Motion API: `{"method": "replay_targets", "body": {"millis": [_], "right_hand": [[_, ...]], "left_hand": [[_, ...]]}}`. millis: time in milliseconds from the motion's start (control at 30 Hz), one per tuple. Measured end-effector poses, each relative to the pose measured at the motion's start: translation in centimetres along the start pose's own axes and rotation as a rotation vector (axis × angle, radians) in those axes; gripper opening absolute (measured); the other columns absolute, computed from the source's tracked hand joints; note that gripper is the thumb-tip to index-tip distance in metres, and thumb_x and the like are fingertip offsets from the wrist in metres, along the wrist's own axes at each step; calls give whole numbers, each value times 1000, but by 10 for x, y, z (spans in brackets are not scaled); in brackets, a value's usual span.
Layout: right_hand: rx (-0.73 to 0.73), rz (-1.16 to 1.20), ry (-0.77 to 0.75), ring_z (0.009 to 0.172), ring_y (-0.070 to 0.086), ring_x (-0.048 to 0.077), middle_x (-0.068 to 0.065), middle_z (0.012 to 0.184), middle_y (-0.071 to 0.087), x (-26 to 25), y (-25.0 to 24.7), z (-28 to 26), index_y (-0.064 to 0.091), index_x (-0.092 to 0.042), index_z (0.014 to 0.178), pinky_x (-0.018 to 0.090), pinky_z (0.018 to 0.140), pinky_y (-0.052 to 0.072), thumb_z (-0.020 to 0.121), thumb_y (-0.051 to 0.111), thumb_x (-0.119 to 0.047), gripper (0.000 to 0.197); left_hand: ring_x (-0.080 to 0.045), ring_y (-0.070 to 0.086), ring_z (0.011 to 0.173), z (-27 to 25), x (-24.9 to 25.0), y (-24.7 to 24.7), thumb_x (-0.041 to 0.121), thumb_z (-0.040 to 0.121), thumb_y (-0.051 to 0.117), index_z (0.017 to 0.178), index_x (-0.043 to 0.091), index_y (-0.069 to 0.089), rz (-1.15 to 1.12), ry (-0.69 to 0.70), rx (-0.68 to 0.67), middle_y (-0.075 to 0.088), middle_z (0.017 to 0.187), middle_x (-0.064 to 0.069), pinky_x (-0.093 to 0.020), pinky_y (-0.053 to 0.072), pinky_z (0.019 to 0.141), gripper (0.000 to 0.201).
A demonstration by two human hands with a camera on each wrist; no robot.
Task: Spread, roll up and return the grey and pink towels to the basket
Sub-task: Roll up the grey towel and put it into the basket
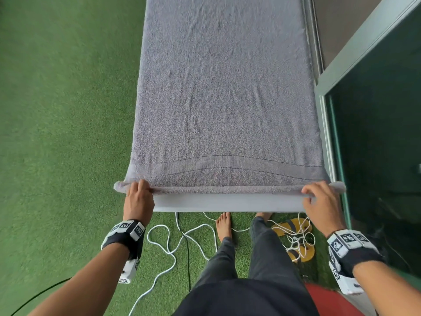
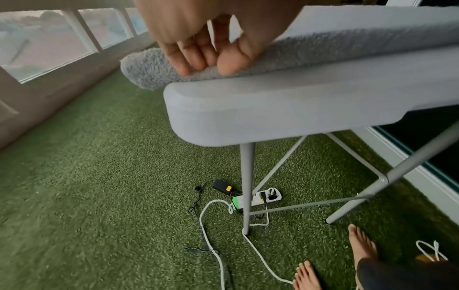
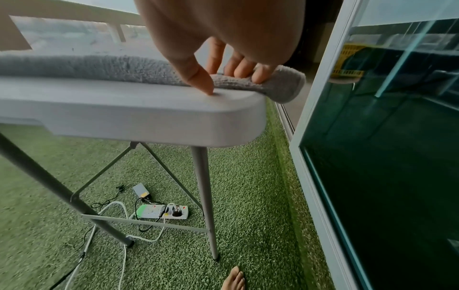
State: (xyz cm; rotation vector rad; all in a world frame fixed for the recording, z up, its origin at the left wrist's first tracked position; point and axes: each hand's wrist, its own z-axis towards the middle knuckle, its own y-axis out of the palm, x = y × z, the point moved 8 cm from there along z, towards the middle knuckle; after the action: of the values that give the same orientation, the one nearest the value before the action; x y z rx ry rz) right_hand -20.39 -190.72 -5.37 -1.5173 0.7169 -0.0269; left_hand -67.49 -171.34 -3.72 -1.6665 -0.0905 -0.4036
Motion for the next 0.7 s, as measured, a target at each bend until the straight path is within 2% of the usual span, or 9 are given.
{"method": "replay_targets", "body": {"millis": [100,233,300,400,467,533,567,633,700], "right_hand": [[-39,-75,16,101,49,28,3,104,52,4,3,-6,61,-16,100,48,92,43,73,67,-2,30],[-37,-53,44,106,48,28,6,110,56,2,-5,1,63,-12,105,47,93,43,78,68,-3,29],[-33,-33,47,107,47,29,7,110,59,4,-9,8,66,-11,104,47,92,43,78,68,0,29],[-25,-55,42,99,53,29,7,104,66,4,-17,22,71,-12,99,45,89,43,79,64,-1,23],[-40,-122,49,93,54,28,5,100,70,3,-19,34,73,-15,93,41,85,37,85,59,-9,17],[-100,-177,63,87,53,27,4,96,70,4,-15,46,67,-20,88,39,82,32,92,50,-15,18],[-119,-182,70,85,52,26,5,93,68,4,-14,51,62,-20,88,40,82,32,93,47,-17,16],[-100,-190,77,89,52,27,5,94,62,3,-17,61,55,-21,93,42,85,33,91,51,-18,6],[-24,-223,73,93,50,28,6,96,55,1,-25,65,55,-20,95,44,86,35,85,57,-16,11]], "left_hand": [[-27,42,82,-8,-5,7,-13,61,59,94,3,53,58,-3,-31,51,90,-16,-43,40,72,38],[-32,50,99,-2,-13,3,-6,69,68,106,9,64,120,64,-32,61,106,-12,-45,45,85,41],[-32,56,97,7,-12,-4,-8,72,70,102,8,71,77,115,12,68,102,-12,-45,48,85,34],[-32,63,85,16,-6,-16,3,79,59,89,7,73,74,148,15,72,89,-12,-44,49,77,18],[-29,64,81,24,-6,-14,19,83,44,83,11,72,136,126,-74,72,84,-8,-44,44,79,29],[-26,62,78,32,-6,-7,26,84,31,83,16,66,183,97,-176,70,83,-4,-42,40,81,37],[-26,60,77,38,-8,-4,24,86,32,87,15,62,184,73,-191,68,85,-5,-42,40,79,32],[-29,56,78,50,-7,-7,10,87,45,101,11,55,126,21,-144,61,94,-13,-44,43,75,18],[-31,49,84,56,-5,-11,-1,79,56,107,8,51,124,-4,-83,52,99,-17,-47,43,73,29]]}}
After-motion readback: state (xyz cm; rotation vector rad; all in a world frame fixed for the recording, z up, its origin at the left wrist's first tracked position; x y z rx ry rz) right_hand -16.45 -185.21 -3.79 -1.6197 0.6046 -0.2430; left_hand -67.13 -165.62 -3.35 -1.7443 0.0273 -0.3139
